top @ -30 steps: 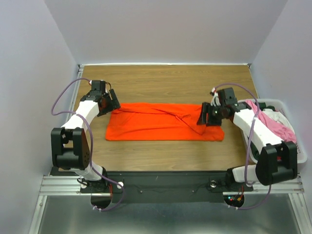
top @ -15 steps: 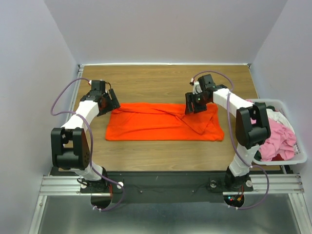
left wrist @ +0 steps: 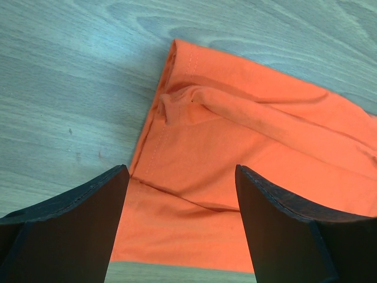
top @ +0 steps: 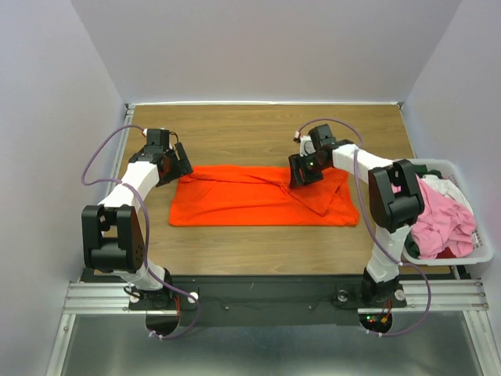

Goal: Fold and stack the t-shirts
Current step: Fold the tshirt

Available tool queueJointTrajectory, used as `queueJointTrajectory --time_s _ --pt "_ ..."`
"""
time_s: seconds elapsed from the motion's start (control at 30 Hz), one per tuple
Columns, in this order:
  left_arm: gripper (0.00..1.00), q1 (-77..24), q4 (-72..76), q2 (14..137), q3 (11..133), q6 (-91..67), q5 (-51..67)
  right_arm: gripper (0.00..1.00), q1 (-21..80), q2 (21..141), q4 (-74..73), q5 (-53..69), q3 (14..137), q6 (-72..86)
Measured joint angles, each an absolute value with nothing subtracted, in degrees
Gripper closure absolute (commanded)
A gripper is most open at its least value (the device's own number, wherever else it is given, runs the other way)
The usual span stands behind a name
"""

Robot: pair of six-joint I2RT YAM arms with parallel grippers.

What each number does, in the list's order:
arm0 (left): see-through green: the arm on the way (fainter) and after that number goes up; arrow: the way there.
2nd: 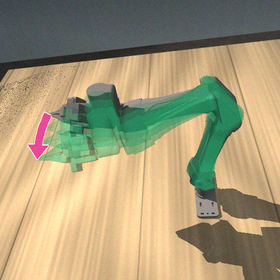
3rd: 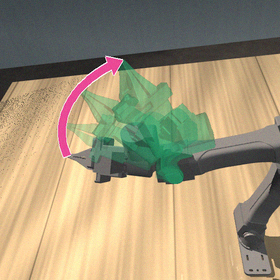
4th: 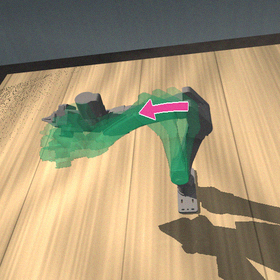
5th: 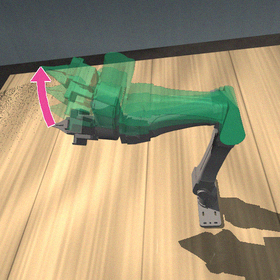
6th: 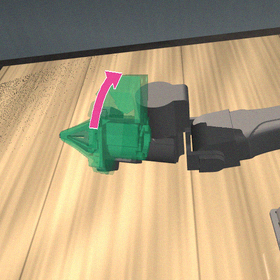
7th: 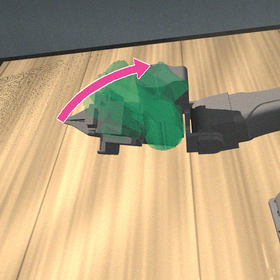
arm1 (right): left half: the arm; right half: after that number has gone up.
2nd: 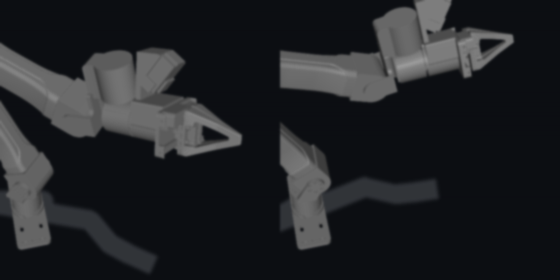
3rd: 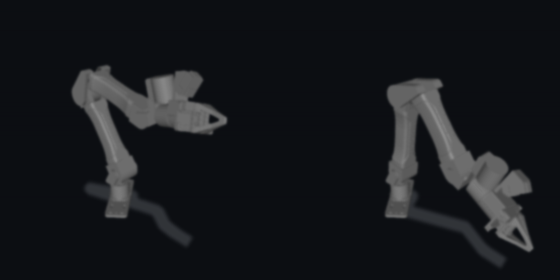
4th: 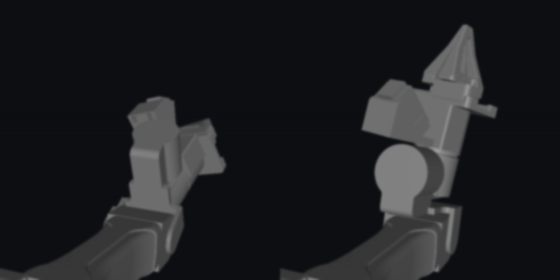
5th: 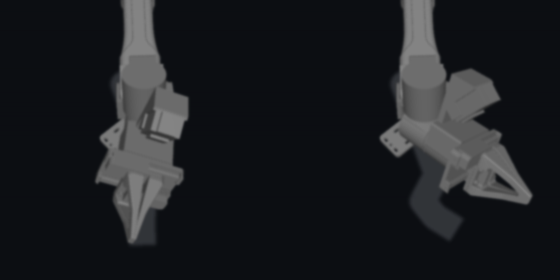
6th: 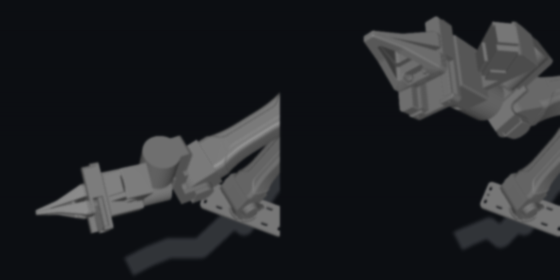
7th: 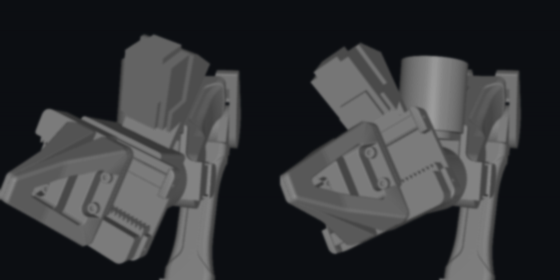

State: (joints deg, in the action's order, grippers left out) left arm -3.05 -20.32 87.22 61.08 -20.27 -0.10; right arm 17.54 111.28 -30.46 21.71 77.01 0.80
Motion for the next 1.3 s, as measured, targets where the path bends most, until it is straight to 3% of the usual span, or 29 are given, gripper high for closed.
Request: queueJointTrajectory --time_s 0.23,0.67,1.0,1.13,1.27,1.3 --pt "0.16 -3.05 -20.27 87.22 61.08 -20.05 -0.05 0.47 20.43 111.02 -29.26 22.11 76.53 -0.05" --pt "0.16 -3.05 -19.27 87.22 60.36 -20.08 -0.05 0.48 24.82 98.39 -29.12 21.28 66.39 1.80" --pt "0.17 -3.05 -17.74 87.24 59.57 -21.02 -0.05 0.48 29.69 96.03 -29.80 23.14 57.69 5.34" --pt "0.23 -3.05 -16.93 87.44 59.59 -21.74 -0.10 0.48 29.67 95.90 -31.73 22.55 59.44 5.87" --pt "0.41 -3.05 -16.38 89.25 60.42 -21.54 -0.64 0.58 29.67 95.88 -33.01 19.33 66.98 5.48" --pt "0.41 -3.05 -16.21 90.26 61.10 -21.26 -0.95 0.60 29.67 95.98 -33.01 18.24 68.77 5.15"
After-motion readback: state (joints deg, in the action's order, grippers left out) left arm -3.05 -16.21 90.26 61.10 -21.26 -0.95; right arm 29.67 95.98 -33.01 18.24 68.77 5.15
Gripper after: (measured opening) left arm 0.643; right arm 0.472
